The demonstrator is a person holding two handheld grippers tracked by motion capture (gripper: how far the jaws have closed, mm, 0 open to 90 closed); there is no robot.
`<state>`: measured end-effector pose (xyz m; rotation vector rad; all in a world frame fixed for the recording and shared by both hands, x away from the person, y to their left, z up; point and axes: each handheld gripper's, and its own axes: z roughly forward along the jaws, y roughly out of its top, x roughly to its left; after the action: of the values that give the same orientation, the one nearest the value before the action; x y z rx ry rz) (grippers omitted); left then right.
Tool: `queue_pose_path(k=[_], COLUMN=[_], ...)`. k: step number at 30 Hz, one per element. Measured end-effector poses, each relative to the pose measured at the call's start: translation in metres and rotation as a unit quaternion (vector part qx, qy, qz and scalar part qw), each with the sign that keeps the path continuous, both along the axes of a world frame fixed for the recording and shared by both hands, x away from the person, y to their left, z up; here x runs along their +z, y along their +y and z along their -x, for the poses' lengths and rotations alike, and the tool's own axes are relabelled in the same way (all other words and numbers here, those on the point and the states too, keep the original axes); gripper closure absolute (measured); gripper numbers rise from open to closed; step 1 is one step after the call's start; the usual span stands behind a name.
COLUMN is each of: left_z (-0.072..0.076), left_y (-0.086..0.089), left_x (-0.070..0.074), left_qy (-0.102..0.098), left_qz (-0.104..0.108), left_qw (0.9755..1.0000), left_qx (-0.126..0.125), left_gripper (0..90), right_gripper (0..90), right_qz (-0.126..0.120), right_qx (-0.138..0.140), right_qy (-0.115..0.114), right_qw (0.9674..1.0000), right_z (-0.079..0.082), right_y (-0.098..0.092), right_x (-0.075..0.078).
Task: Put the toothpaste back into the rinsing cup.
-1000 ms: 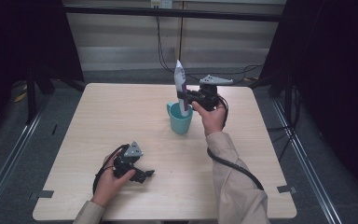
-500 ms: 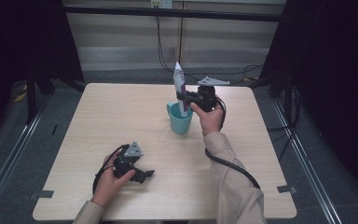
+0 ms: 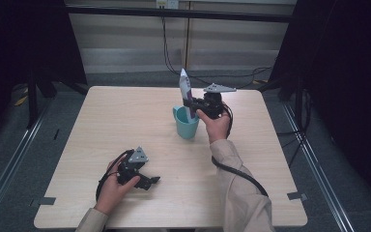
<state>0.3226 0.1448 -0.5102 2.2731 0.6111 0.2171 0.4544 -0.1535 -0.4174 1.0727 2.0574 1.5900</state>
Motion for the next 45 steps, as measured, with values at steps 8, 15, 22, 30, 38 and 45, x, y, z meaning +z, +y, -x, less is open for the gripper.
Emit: queue_pose_path(k=[8,15,22,30,38,45], left_z=[0.000,0.001,0.001,0.001,0.001,0.001], left_y=[0.000,0.000,0.000,0.000,0.001,0.001], left_x=[0.000,0.000,0.000,0.000,0.000,0.000], left_qy=[-0.001,0.000,-0.002,-0.002,-0.003,-0.003], left_qz=[0.002,0.001,0.000,0.000,-0.005,-0.005], left_qw=[1.0000,1.0000,1.0000,1.0000,1.0000,1.0000], left_qx=[-0.001,0.000,-0.003,-0.002,-0.007,-0.007], left_gripper=[6.6,6.7,6.8,6.8,6.8,6.9], right_gripper=[73.6,73.5,73.1,71.8,71.6,70.7], right_qz=[0.006,0.008,0.015,0.023,0.055,0.062], right_qx=[-0.001,-0.003,-0.003,-0.004,0.000,0.007], right_qy=[0.001,0.005,0.012,0.020,0.032,0.043], right_qw=[1.0000,0.9999,0.9998,0.9995,0.9980,0.9971], right_z=[0.001,0.001,0.002,0.003,0.004,0.006], right_y=[0.001,0.001,0.004,0.005,0.008,0.005], right_x=[-0.007,-0.012,-0.019,-0.024,-0.032,-0.036])
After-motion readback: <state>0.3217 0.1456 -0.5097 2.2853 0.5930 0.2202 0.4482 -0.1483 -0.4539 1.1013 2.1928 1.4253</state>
